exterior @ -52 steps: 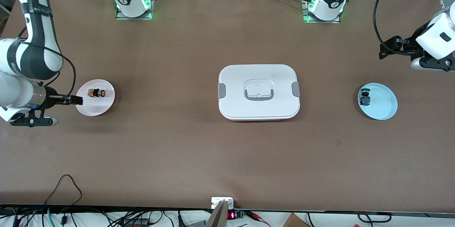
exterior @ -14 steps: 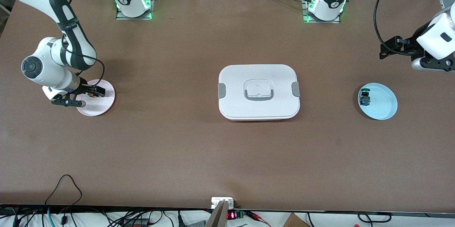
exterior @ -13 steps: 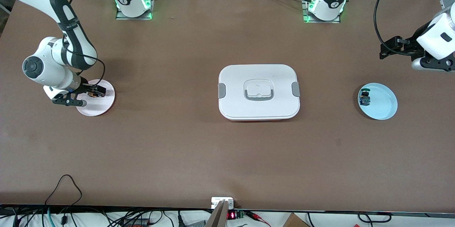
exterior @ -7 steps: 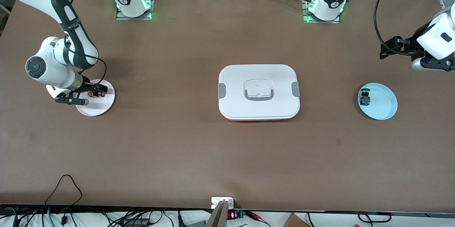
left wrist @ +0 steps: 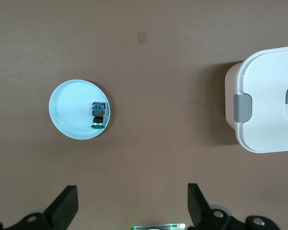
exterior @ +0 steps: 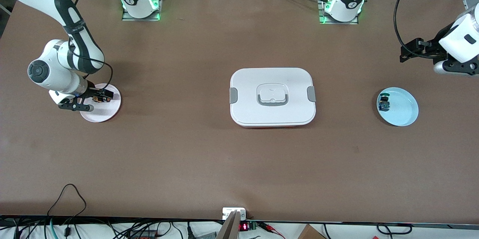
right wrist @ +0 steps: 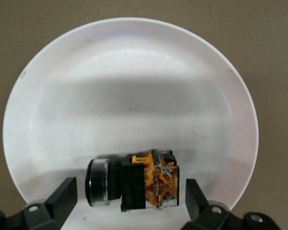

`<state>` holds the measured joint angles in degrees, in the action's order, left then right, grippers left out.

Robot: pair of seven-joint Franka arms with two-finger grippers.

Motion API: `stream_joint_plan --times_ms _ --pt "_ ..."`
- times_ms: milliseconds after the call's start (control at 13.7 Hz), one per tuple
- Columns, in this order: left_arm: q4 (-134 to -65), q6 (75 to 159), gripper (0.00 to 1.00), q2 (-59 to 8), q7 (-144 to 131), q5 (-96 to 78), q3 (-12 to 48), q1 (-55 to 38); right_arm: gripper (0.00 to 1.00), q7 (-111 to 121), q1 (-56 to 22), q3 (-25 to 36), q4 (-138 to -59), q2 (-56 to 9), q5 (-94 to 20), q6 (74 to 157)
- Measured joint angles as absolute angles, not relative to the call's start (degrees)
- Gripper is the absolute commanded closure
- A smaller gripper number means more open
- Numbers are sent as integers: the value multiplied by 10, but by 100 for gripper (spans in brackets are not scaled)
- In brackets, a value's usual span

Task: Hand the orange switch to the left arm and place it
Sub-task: 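Close the right gripper on the orange switch, then lift the switch with the right gripper while the left gripper approaches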

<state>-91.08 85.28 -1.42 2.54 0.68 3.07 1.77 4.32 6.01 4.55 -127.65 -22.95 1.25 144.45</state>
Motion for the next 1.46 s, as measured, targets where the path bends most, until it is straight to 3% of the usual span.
stream_joint_plan --times_ms 366,439,512,585,659,805,1024,1463 --pt "-911 853 0 -14 25 7 31 18 1 43 60 45 -1276 -238 12 1458" --pt "-911 853 0 -14 25 7 31 18 8 43 60 45 -1276 -240 12 1460" --pt "-911 853 0 -14 25 7 31 18 28 43 60 46 -1276 -243 12 1460" --pt "-911 853 0 -14 25 7 31 18 55 43 60 45 -1275 -244 12 1461" --pt "-911 853 0 -14 25 7 31 18 70 44 60 45 -1275 -244 12 1461" --pt "-911 853 0 -14 25 7 31 18 83 47 60 44 -1274 -241 13 1459" --pt "-911 853 0 -14 25 7 31 19 84 48 60 39 -1260 -241 13 1421" --pt "-912 853 0 -14 25 7 30 22 83 51 59 13 -1122 -209 13 1206"
